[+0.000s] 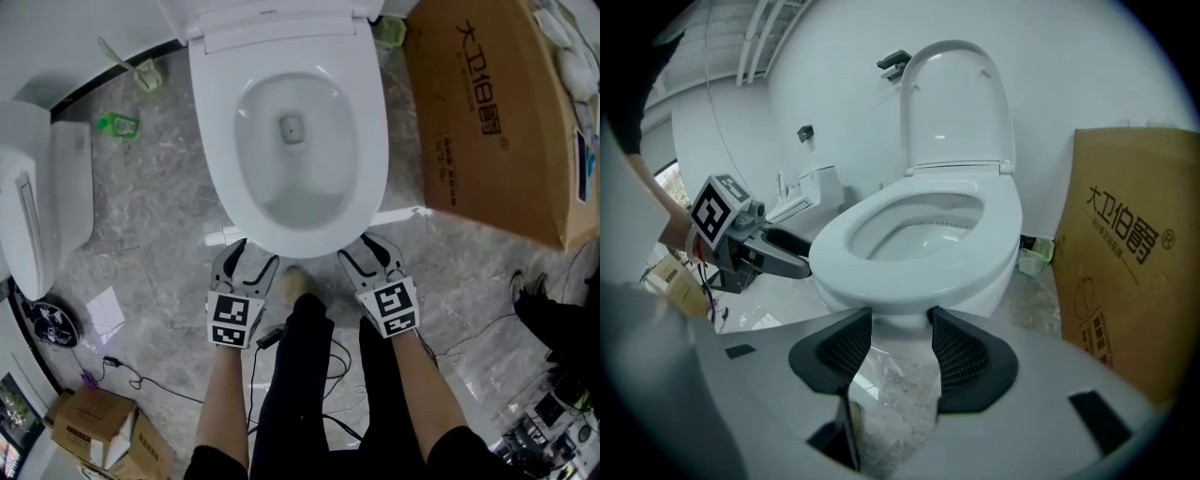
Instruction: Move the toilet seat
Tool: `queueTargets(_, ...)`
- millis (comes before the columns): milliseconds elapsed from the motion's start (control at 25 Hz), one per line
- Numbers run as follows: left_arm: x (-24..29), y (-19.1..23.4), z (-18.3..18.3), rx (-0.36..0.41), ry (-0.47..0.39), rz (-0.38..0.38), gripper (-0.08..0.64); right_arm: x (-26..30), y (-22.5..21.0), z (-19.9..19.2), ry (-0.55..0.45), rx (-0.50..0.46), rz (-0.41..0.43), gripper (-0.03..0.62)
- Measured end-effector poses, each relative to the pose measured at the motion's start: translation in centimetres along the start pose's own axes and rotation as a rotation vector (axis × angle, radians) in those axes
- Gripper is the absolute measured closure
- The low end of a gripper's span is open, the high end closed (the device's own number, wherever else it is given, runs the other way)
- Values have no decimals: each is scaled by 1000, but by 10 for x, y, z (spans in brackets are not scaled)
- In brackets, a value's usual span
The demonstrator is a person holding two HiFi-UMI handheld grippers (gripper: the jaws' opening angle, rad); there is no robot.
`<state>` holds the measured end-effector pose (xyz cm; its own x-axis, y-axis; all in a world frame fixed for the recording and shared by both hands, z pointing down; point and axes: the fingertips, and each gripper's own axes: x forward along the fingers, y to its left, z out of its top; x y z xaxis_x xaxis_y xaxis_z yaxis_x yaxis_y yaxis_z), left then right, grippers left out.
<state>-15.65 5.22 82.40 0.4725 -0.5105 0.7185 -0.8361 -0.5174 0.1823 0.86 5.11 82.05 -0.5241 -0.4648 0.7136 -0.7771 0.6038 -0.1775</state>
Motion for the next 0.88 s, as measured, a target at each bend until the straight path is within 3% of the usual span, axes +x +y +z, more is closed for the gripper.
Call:
queueTargets(200,-2,-1,4,-20,-30,5,288,-5,1,4,-11,8,8,387)
queueTargets(400,-10,-7,15,85,-30,7,296,-15,3,13,-28,9,-1,391)
queueTargets(880,-50,-14,57,24,-64,-39,296,-55,11,56,-56,43,6,397)
